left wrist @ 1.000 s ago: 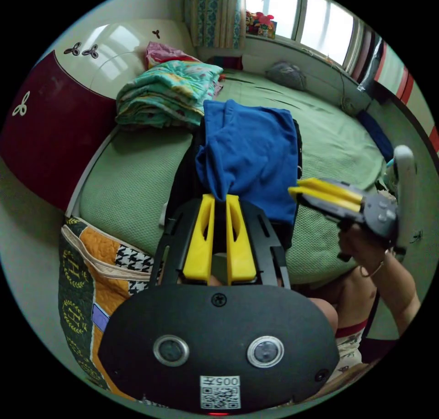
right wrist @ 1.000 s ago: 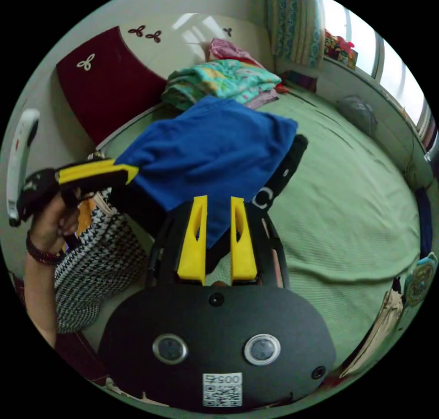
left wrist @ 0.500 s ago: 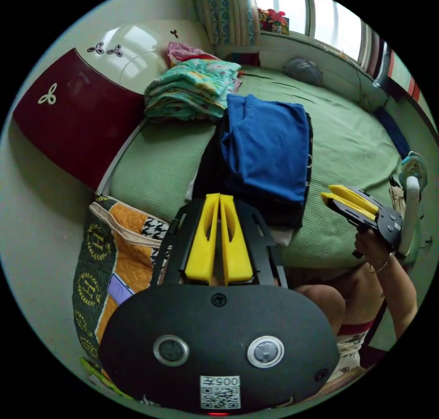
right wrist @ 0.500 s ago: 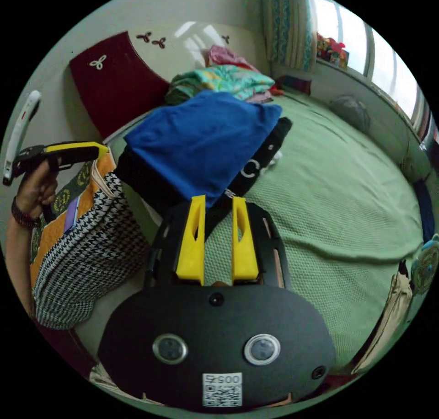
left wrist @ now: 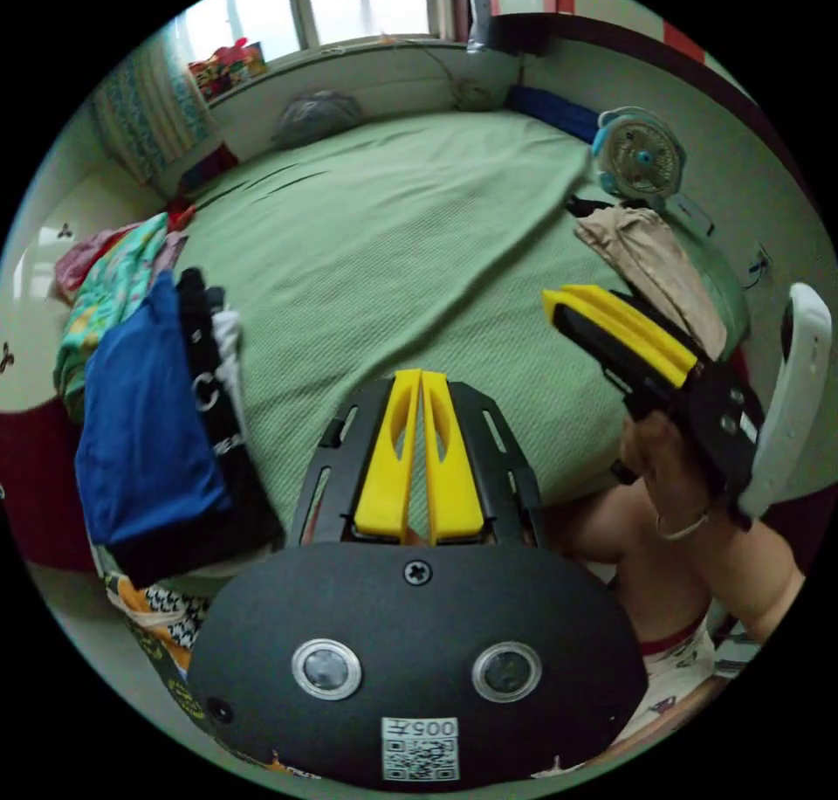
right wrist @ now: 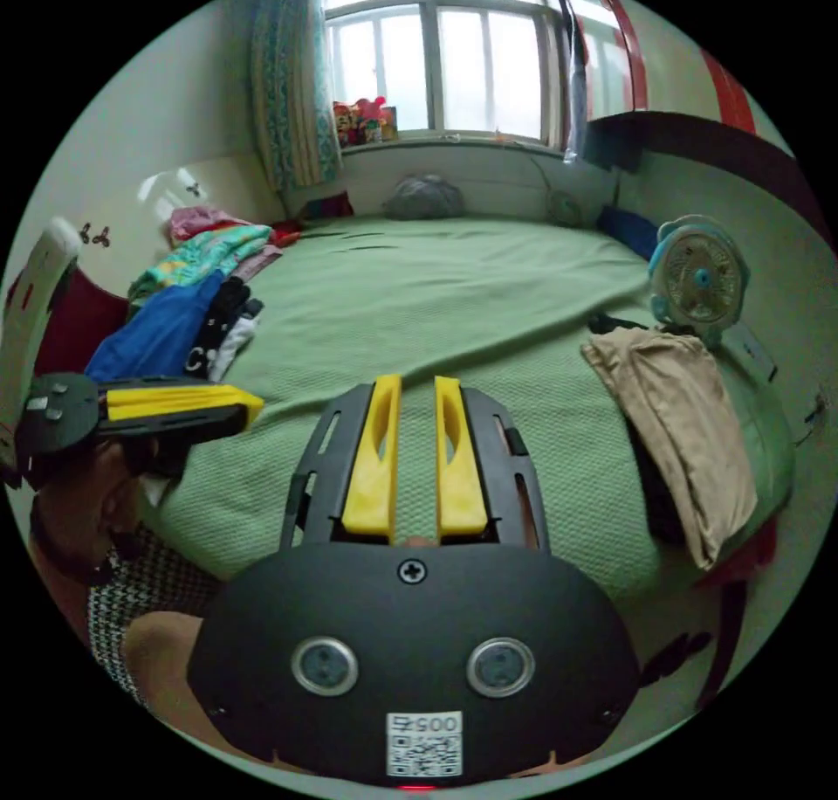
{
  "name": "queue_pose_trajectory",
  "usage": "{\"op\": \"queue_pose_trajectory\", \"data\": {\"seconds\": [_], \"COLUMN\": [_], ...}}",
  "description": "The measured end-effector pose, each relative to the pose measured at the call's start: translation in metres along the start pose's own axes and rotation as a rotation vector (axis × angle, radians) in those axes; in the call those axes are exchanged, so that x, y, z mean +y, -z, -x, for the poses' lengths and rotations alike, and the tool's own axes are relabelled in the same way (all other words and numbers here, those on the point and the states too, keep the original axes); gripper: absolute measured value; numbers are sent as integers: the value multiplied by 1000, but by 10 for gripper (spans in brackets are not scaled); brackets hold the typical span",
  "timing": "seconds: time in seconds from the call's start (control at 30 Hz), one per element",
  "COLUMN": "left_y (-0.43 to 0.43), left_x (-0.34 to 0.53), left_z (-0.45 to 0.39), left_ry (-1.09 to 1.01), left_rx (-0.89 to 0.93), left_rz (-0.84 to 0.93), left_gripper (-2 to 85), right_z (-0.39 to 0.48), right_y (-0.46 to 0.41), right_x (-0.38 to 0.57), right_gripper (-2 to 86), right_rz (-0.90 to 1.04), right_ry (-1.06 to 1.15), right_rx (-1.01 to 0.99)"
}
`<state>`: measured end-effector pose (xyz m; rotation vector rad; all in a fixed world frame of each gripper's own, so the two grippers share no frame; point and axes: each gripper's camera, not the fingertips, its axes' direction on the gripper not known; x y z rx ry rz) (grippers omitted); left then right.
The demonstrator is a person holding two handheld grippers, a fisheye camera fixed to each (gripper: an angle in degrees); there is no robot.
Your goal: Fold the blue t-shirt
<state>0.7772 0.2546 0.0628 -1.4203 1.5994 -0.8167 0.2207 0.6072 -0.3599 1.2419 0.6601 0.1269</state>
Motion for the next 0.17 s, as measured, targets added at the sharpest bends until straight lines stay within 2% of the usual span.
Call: {"op": "queue_pose_trajectory", "data": {"seconds": [0.17], "left_y": [-52], "left_x": [-55], "left_z": [-64], "left_ry": [-25], "left_rx": [81], "left_rz": [-33], "left_gripper": [-4], "right_z": [-77], "right_y": [-11], "right_x": [-12], "right_gripper": [47], "right_rz": [70], "right_ry": [-143], "right_rx": [-74]}}
